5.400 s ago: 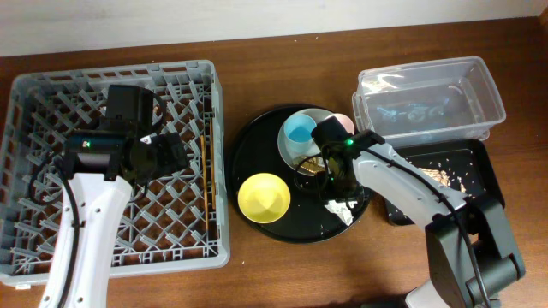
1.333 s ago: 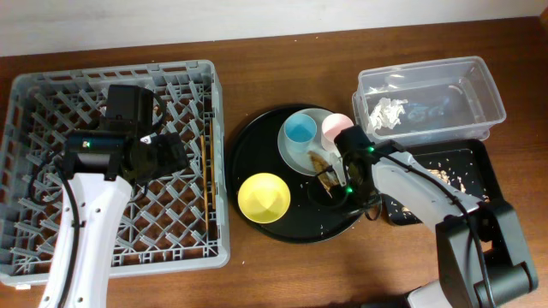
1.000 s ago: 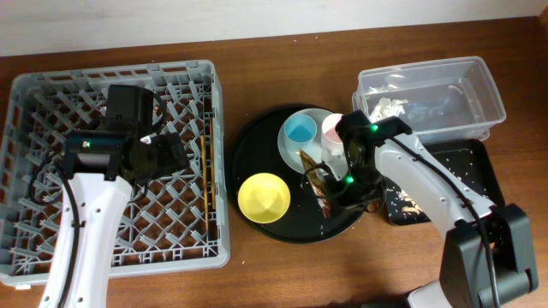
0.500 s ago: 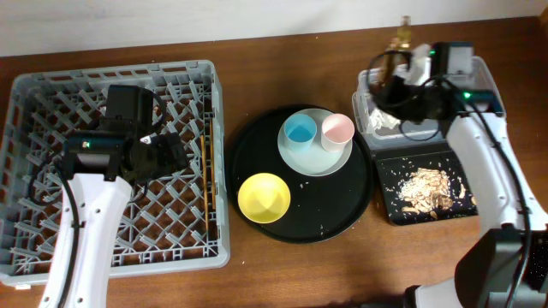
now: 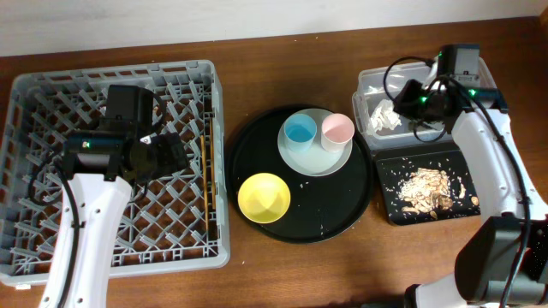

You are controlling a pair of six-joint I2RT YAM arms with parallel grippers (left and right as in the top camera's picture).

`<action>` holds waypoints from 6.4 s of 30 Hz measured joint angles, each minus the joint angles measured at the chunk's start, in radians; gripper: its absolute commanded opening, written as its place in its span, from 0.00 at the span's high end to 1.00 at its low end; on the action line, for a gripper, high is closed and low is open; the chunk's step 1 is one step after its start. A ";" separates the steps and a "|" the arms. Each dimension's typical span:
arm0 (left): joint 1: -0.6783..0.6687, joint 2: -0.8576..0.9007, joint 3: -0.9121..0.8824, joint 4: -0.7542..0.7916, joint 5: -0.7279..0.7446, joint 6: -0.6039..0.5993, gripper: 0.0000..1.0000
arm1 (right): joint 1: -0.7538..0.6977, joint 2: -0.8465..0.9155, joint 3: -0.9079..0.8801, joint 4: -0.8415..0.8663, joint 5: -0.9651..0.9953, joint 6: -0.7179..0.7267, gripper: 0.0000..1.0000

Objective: Sort waste into correct bins and load items into the dishwasher rack
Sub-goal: 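Carry the gold wrapper with the right gripper into the clear bin, then reach the right gripper to the blue cup on the white plate and grasp it, then lift the blue cup with the right gripper and hand it to the left gripper, then place the blue cup upside down in the rack with the left gripper, then grasp the pink cup with the right gripper and pass it to the left gripper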

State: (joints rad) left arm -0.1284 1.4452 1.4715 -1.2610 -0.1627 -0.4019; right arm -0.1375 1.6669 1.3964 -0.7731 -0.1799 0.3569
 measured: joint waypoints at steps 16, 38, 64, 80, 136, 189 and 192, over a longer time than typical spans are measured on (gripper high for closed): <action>0.000 0.000 0.000 0.000 0.000 0.000 0.01 | 0.678 0.195 0.050 0.126 0.276 -0.293 0.66; 0.000 0.000 0.000 0.000 0.000 0.000 0.01 | 0.543 -0.176 0.257 -0.171 -0.118 -0.305 0.96; 0.000 -0.001 -0.001 0.263 1.586 0.780 0.02 | 0.413 -0.206 0.254 -0.332 -1.220 -0.787 0.96; -0.068 -0.002 -0.001 0.316 1.603 0.796 0.39 | 0.484 -0.206 0.254 -0.312 -1.126 -0.798 0.96; 0.206 0.347 -0.002 0.637 0.405 0.288 0.68 | 0.180 -0.203 0.156 -0.551 -0.495 -0.667 0.95; 0.092 0.126 0.070 0.018 0.458 0.334 0.38 | 0.450 0.281 0.143 -0.146 0.177 -0.480 0.83; 0.092 0.126 0.070 0.015 0.459 0.334 0.38 | 0.450 0.281 0.137 -0.161 0.177 -0.480 0.93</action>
State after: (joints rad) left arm -0.0364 1.5707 1.5417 -1.2461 0.2958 -0.0677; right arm 0.3122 1.9480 1.5333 -0.9340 -0.0029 -0.1230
